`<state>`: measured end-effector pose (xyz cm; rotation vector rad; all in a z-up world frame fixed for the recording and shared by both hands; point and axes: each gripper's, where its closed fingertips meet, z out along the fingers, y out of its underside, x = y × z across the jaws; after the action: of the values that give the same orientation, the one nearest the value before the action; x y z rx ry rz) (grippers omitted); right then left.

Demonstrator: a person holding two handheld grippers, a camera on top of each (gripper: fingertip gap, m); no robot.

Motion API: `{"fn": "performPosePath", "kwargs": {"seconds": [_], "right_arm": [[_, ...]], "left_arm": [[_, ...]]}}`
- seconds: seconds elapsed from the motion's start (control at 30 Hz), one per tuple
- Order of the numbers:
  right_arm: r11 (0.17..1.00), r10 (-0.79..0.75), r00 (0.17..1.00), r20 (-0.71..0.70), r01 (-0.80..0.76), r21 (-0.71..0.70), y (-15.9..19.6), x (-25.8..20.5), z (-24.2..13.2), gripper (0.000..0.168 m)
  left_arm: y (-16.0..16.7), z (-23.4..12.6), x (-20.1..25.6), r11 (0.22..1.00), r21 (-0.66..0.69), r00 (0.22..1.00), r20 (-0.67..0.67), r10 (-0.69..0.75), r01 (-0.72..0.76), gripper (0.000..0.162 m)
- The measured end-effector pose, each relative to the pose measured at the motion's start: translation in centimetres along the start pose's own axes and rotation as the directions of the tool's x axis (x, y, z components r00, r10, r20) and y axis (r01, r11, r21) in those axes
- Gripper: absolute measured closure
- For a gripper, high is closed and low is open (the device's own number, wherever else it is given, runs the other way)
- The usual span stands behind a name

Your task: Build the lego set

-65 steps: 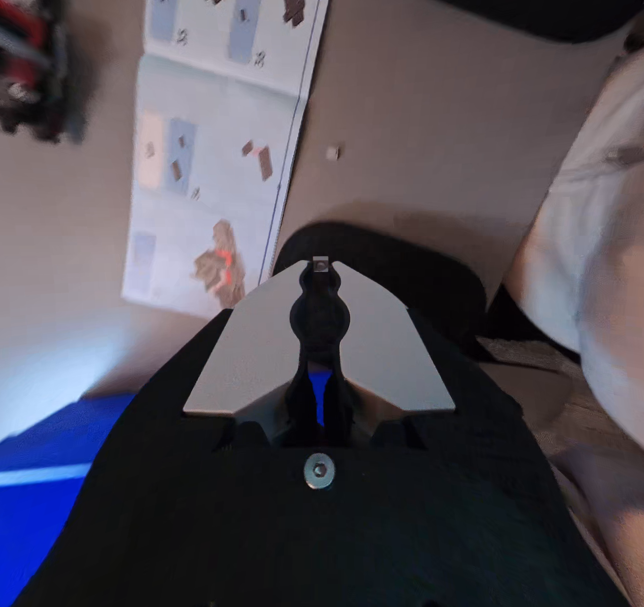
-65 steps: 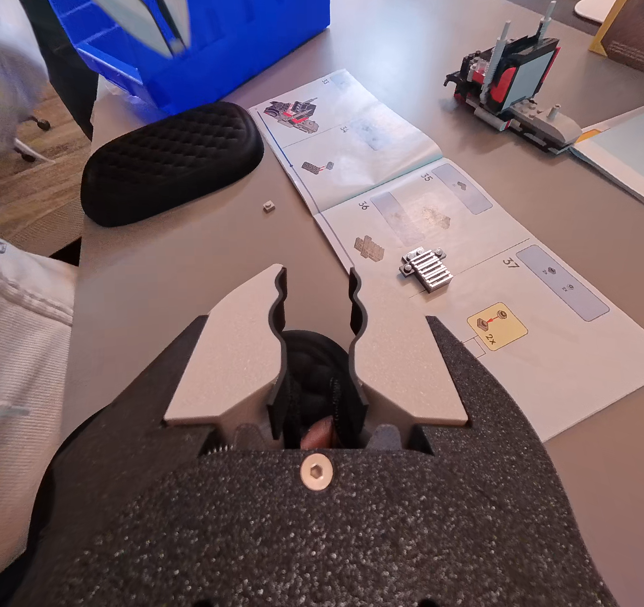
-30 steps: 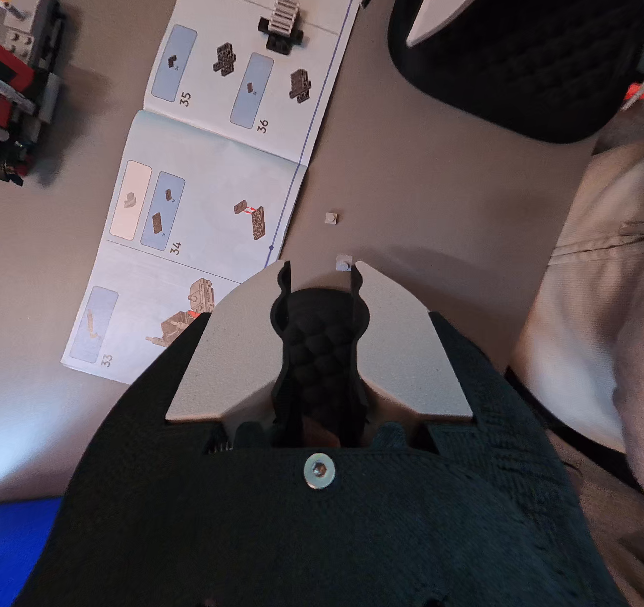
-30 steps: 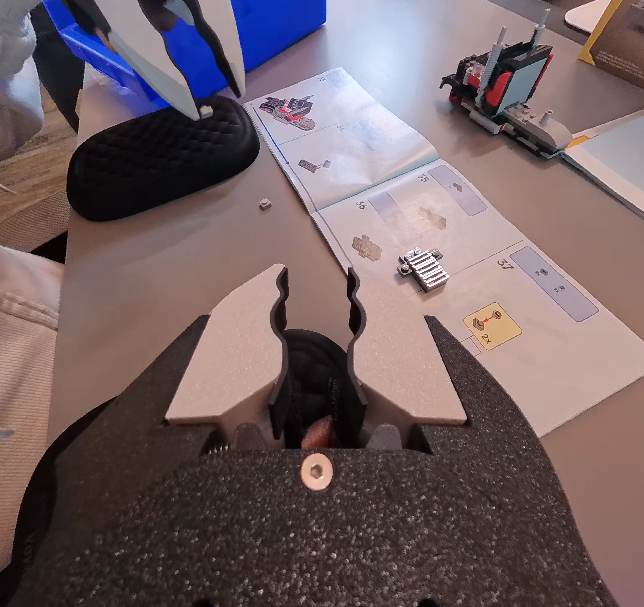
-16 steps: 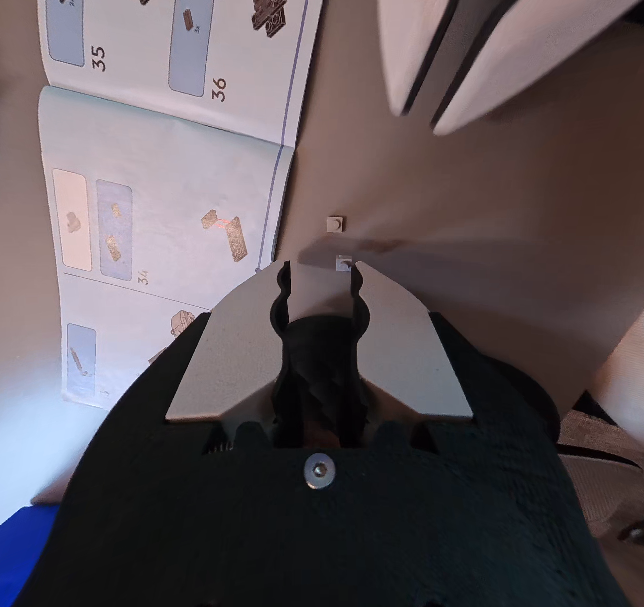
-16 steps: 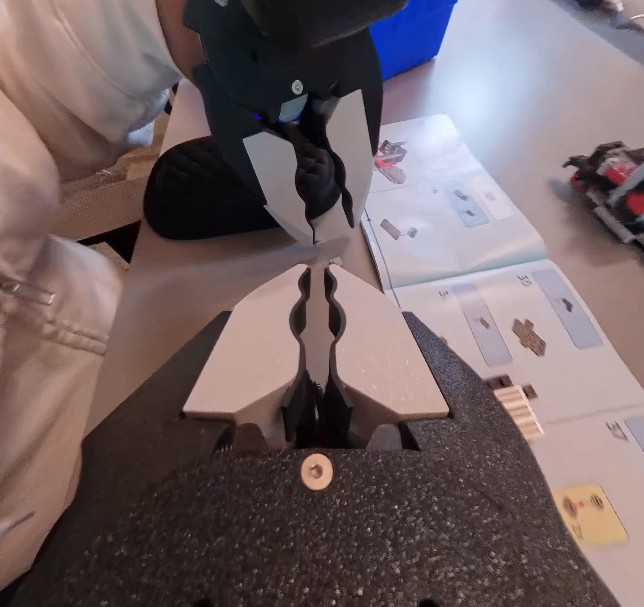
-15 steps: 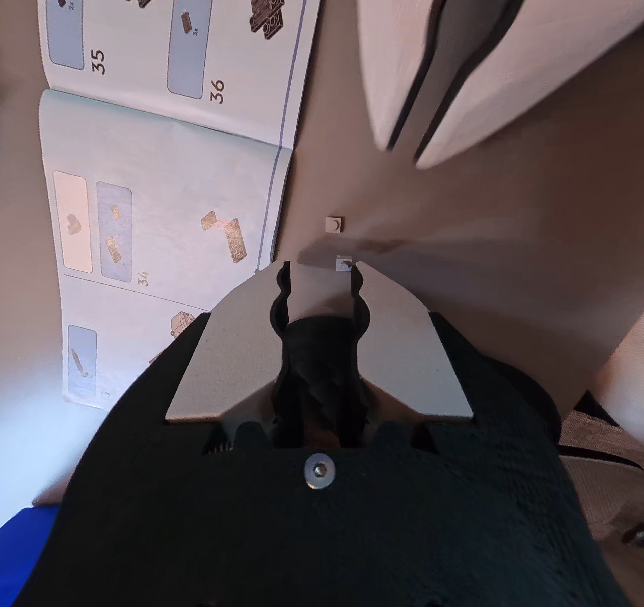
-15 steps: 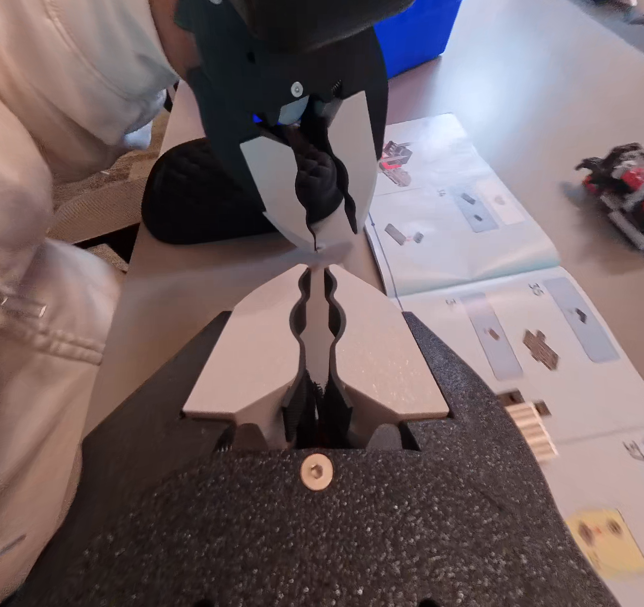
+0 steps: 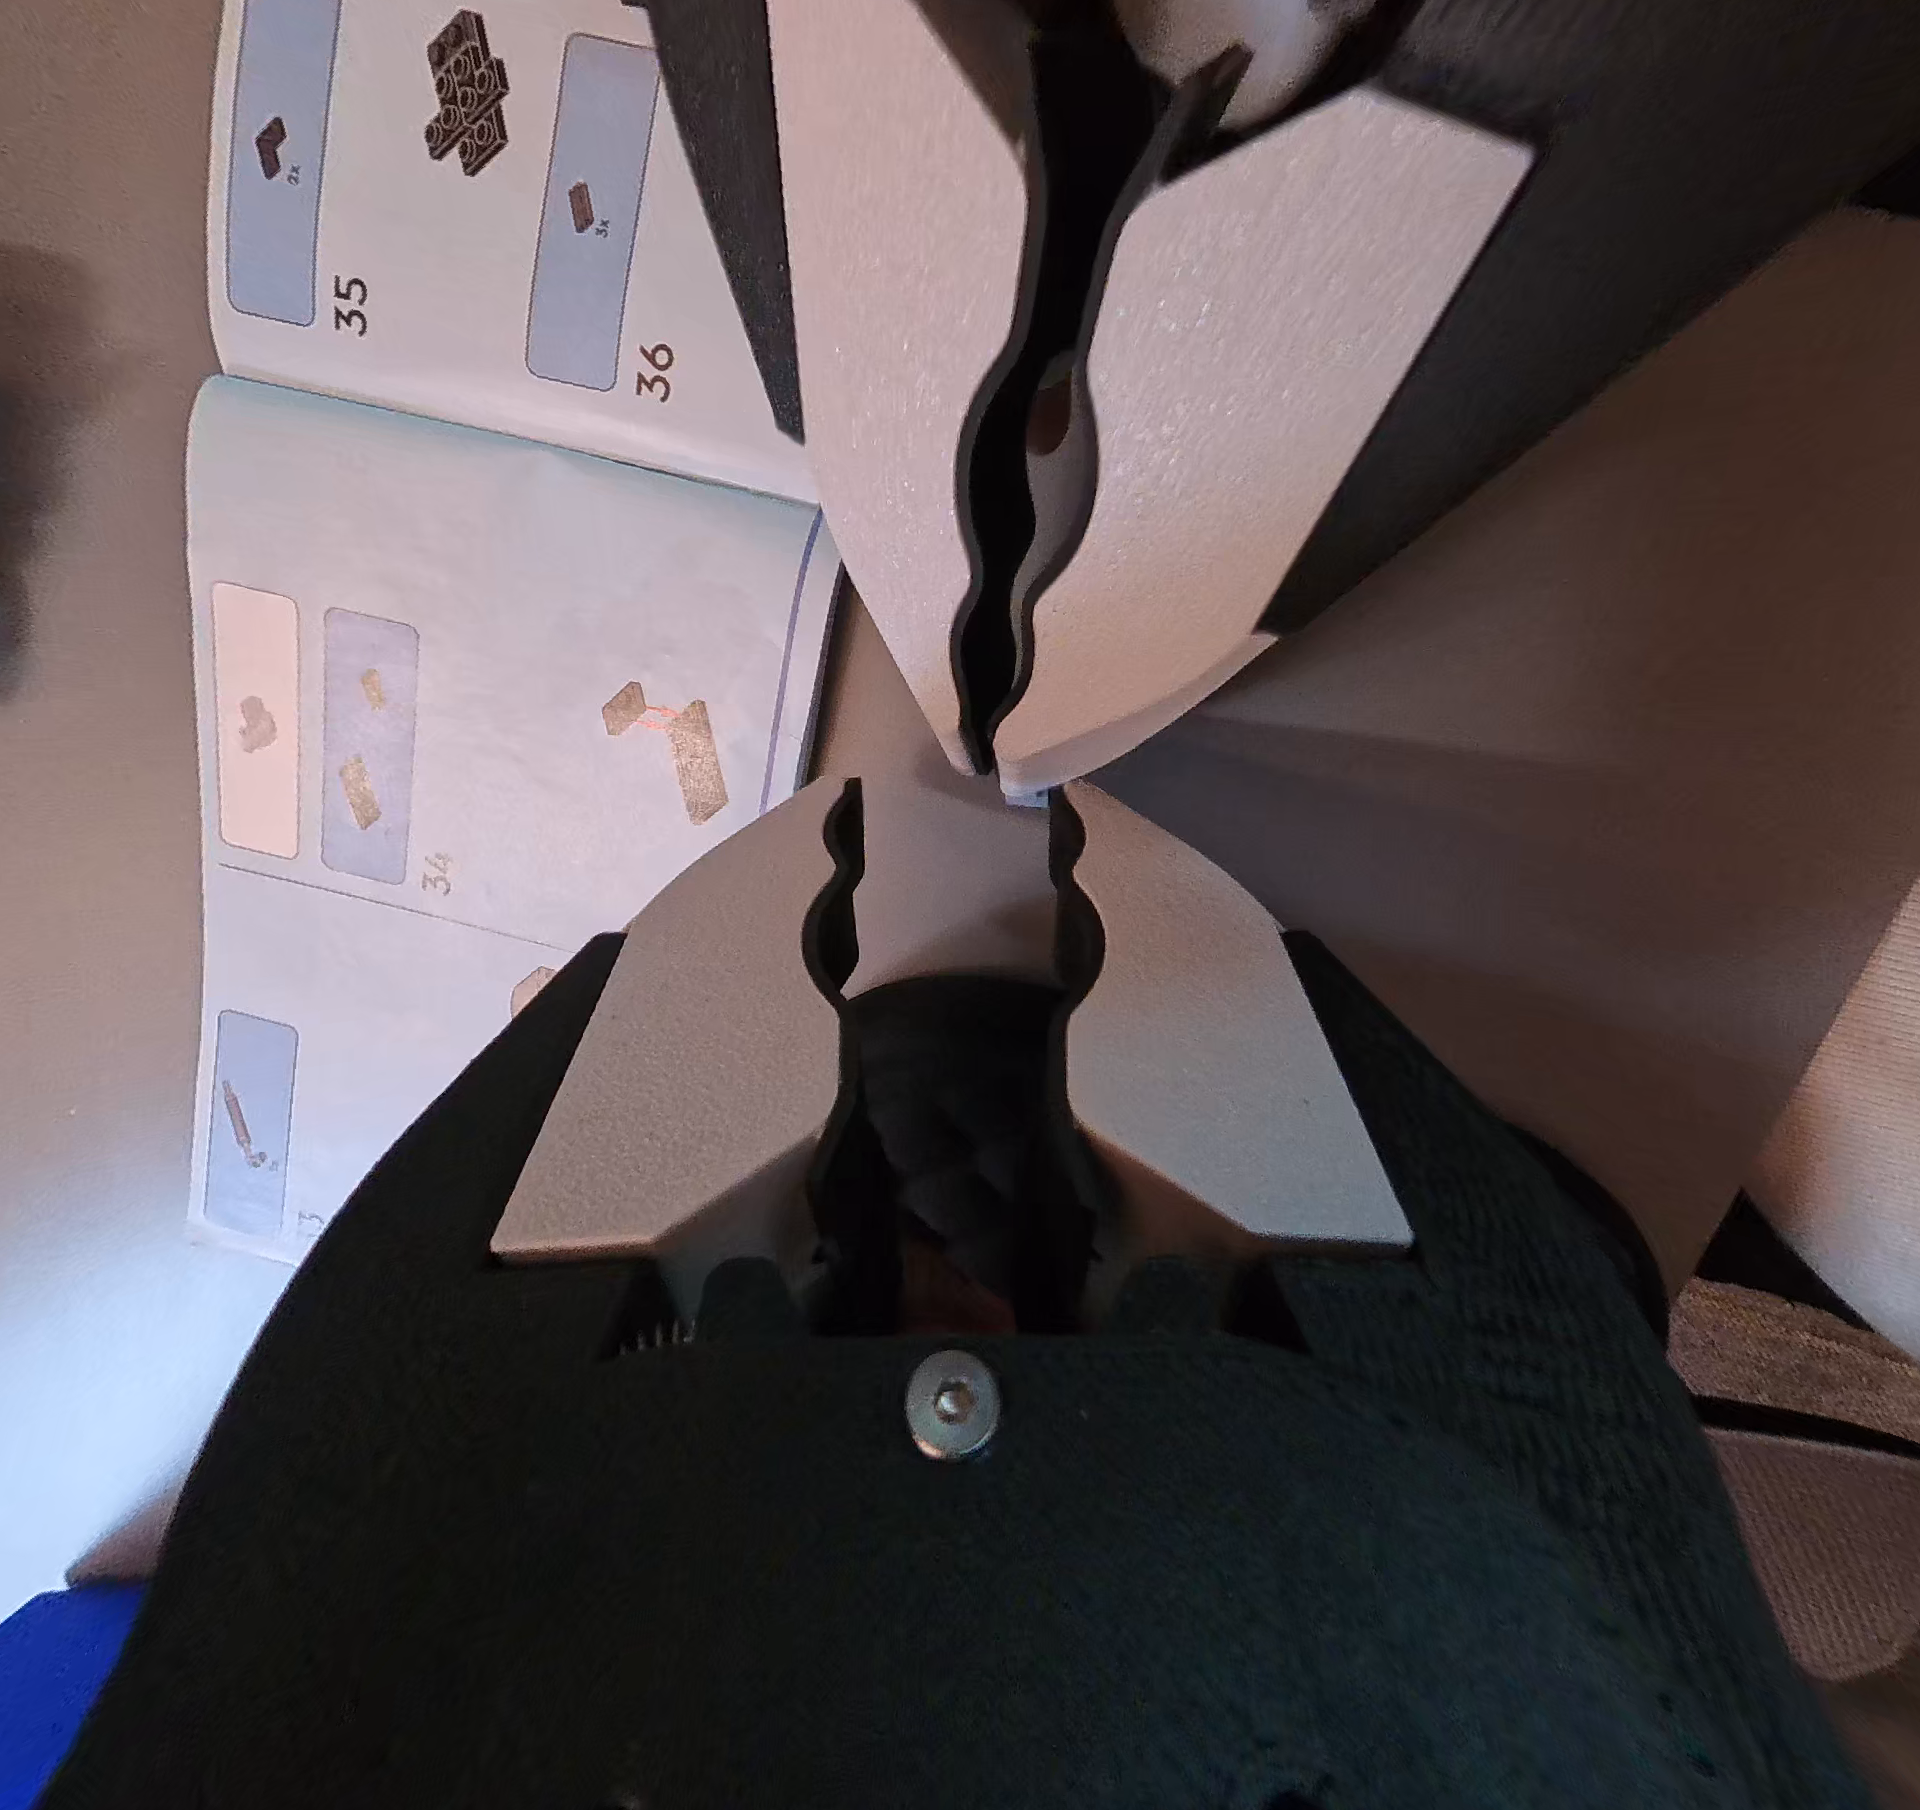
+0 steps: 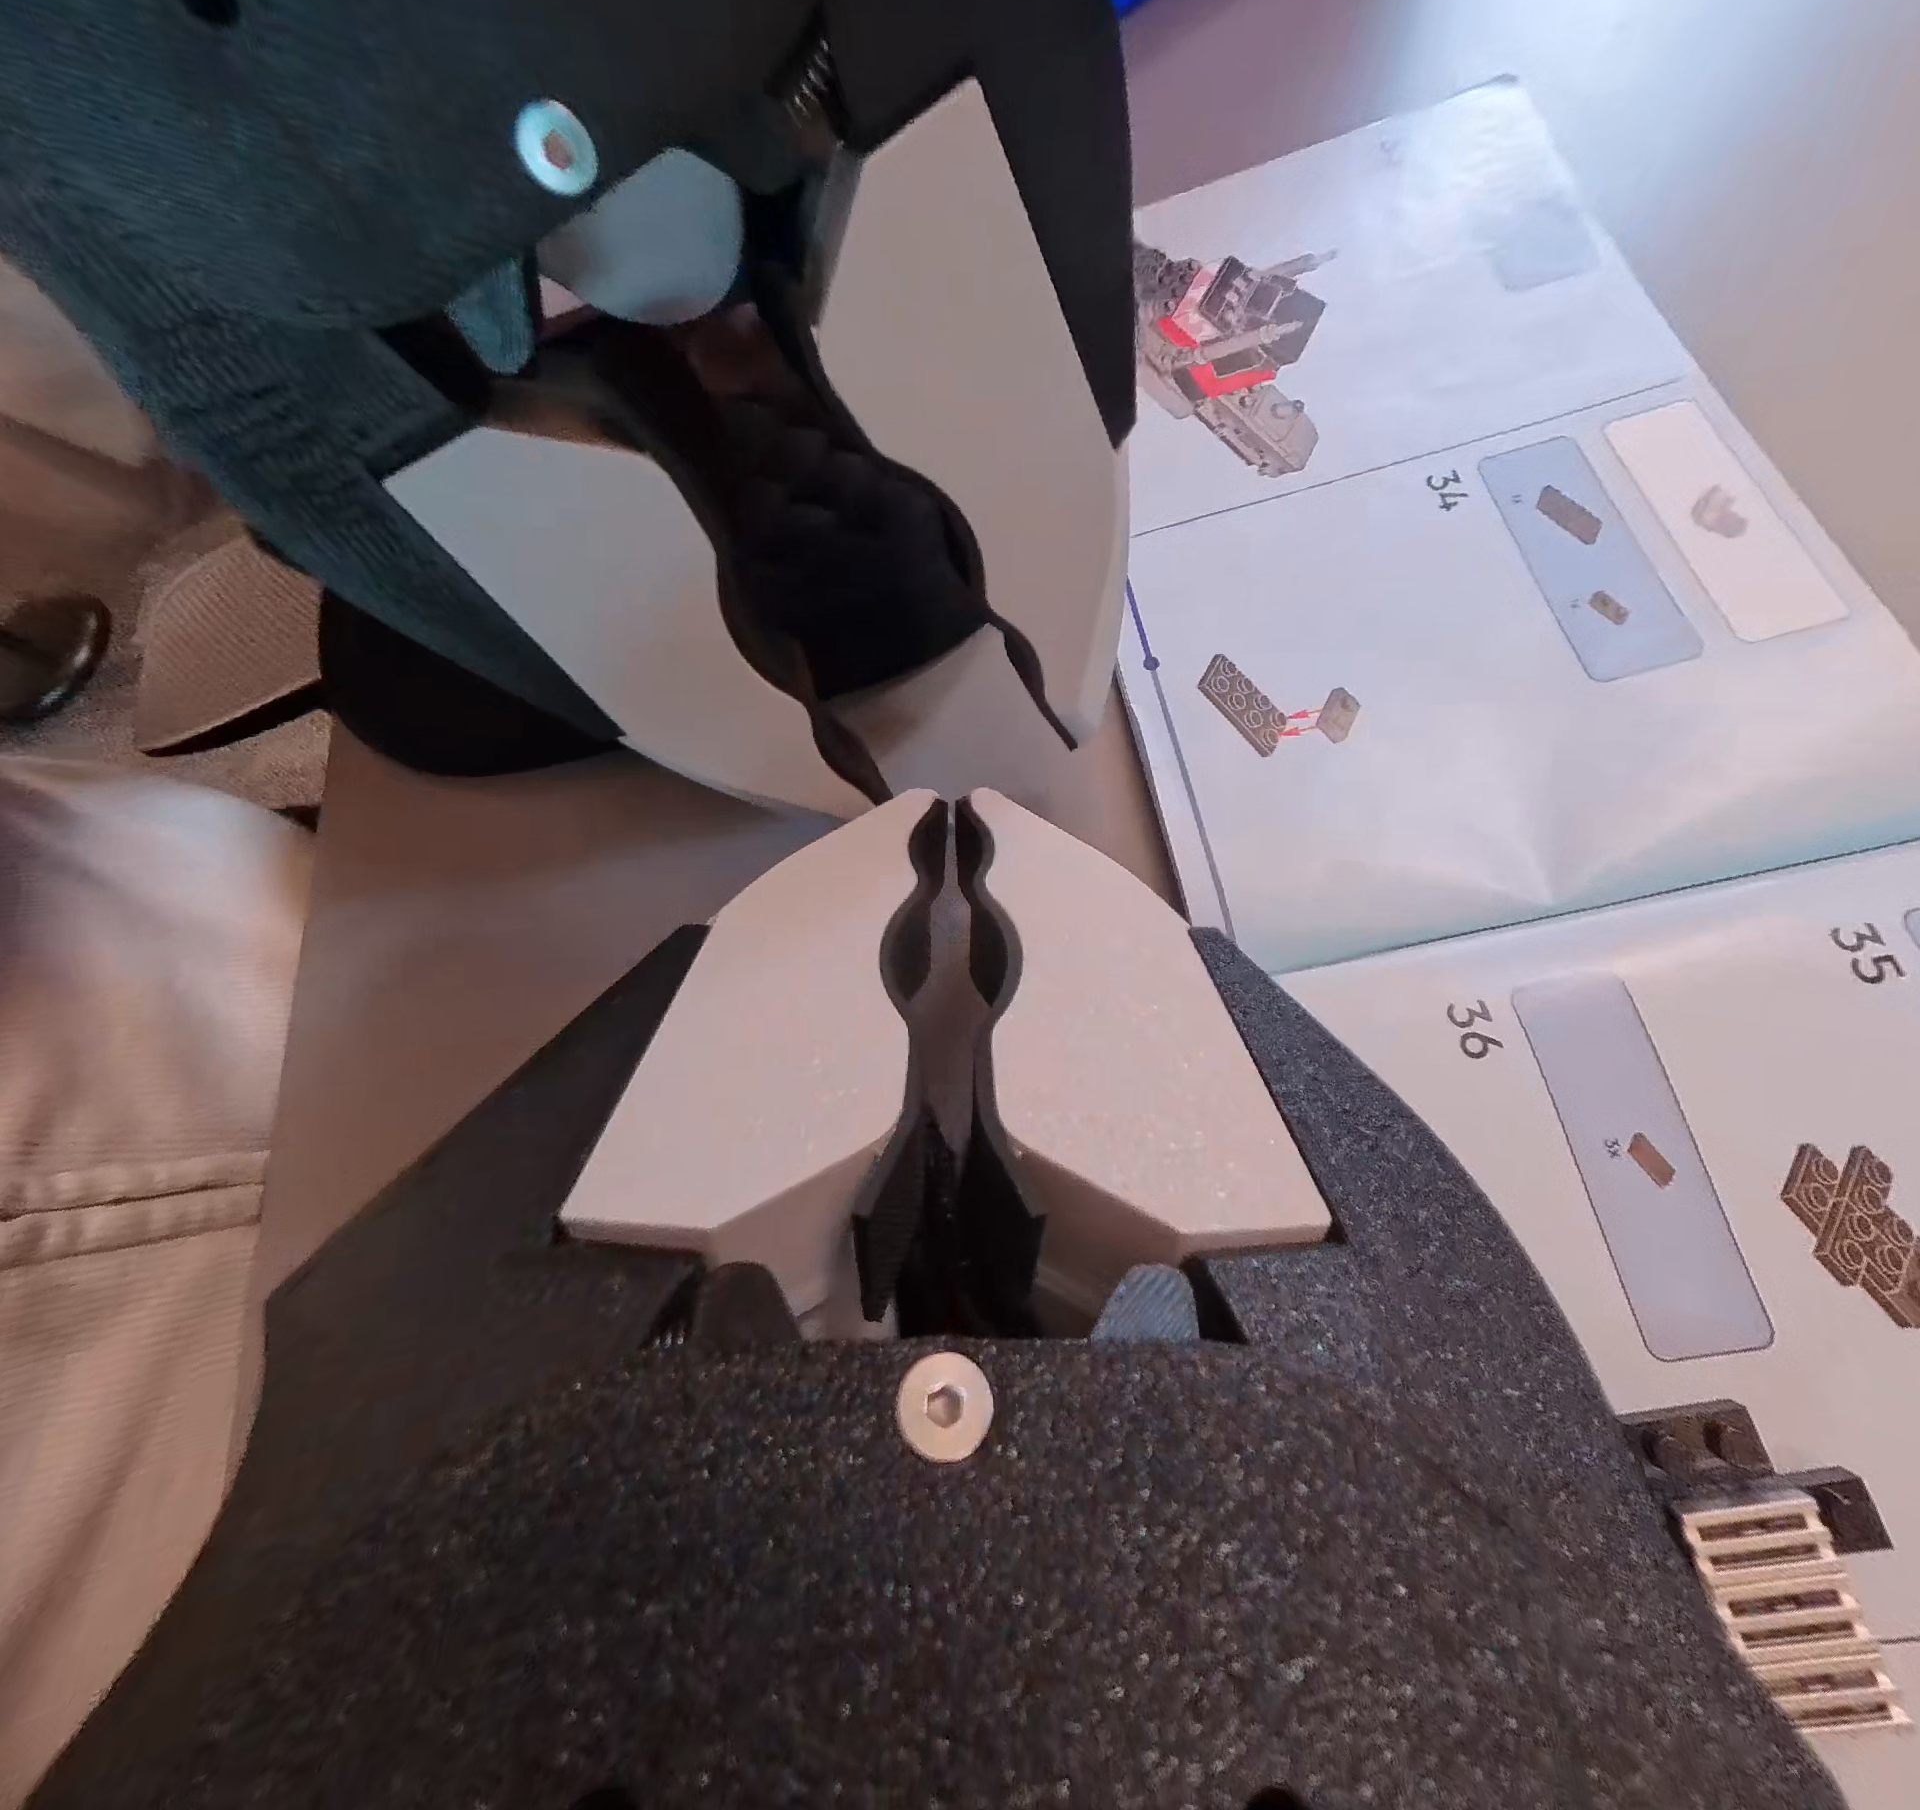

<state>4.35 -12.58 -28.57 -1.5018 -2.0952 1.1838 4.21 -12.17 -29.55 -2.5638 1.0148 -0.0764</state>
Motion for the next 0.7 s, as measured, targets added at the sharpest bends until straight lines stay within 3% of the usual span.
{"fn": "performPosePath", "kwargs": {"seconds": [0.17,0.33,0.53,0.7], "right_arm": [[0.999,-0.017,1.000,-0.016,0.016,-0.038,0.5,0.1,0.3,0.166],[0.995,0.040,0.994,-0.098,-0.030,0.100,-0.7,1.4,-3.0,0.164],[0.901,0.195,0.965,-0.175,-0.105,0.421,-1.6,2.4,-10.4,0.161],[0.922,0.104,0.951,-0.291,0.017,0.386,0.7,1.6,-12.3,0.154]], "left_arm": [[0.2,0.0,-0.1,1.000,0.000,1.000,0.008,-0.003,0.003,0.127],[0.2,-1.4,-0.9,0.998,0.049,0.998,0.043,-0.048,0.046,0.128],[-1.3,-6.4,-3.7,0.924,0.325,0.959,0.125,-0.255,0.203,0.134],[-0.7,-10.5,-4.6,0.849,0.456,0.924,0.129,-0.359,0.266,0.157]]}}
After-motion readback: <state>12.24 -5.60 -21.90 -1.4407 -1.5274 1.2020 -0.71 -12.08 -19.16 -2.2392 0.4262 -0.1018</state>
